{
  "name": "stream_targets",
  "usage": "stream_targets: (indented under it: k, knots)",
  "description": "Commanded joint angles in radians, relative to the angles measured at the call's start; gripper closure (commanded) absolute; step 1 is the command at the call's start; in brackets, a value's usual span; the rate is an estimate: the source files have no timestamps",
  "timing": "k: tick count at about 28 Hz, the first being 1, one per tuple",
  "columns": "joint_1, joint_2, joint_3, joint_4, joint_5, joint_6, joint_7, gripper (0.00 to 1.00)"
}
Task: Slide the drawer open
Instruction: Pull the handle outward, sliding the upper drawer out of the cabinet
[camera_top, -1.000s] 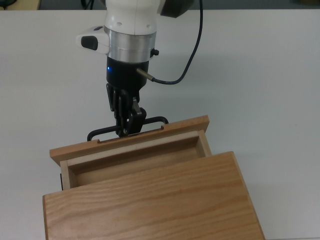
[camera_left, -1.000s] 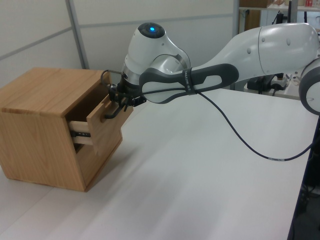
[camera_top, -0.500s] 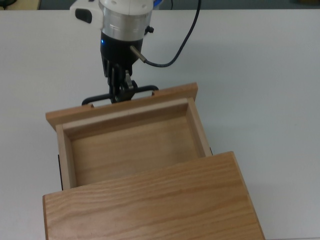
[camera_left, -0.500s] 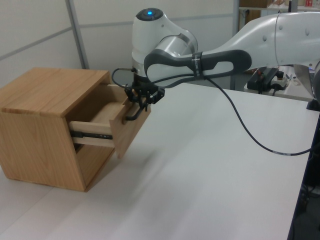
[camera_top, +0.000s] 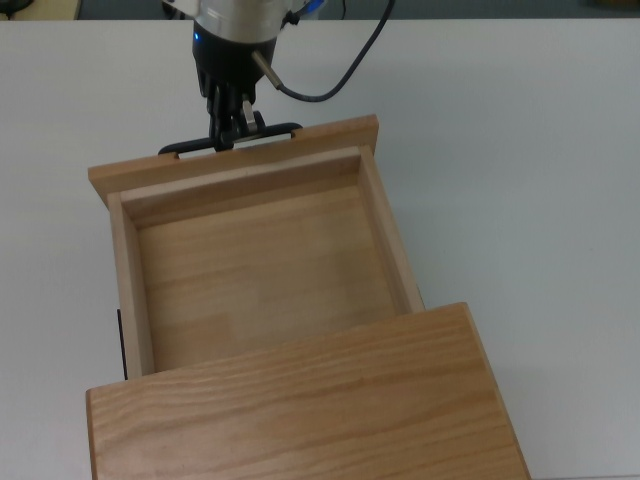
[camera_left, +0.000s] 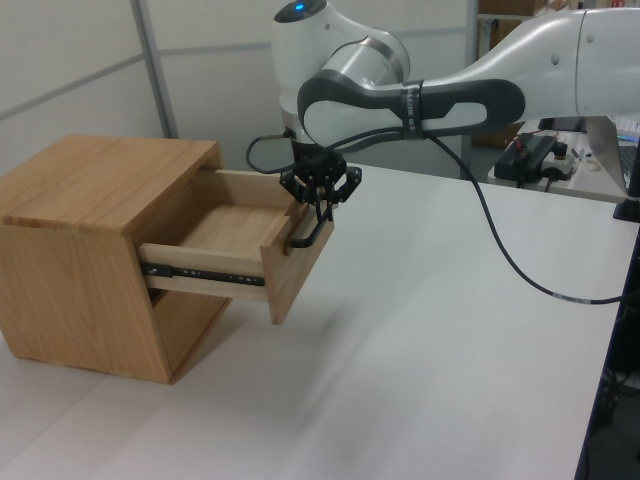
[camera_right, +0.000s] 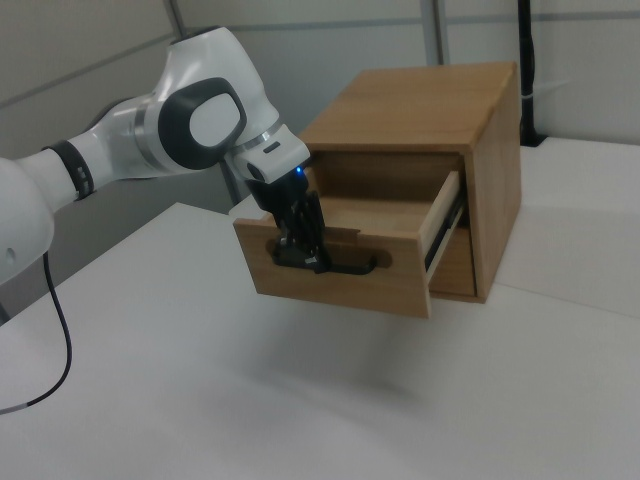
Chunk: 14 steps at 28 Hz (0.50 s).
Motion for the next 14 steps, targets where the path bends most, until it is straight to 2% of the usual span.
stream_targets:
  k: [1,13,14]
  knots:
    - [0.003,-0.032,-0.008,-0.026,0.006,-0.044,-0.037,1.00]
    - [-0.003,-0.035,-0.014,0.003,0.057,-0.033,-0.039,1.00]
    - [-0.003,-0.038,-0.014,0.006,0.055,-0.033,-0.045,0.76]
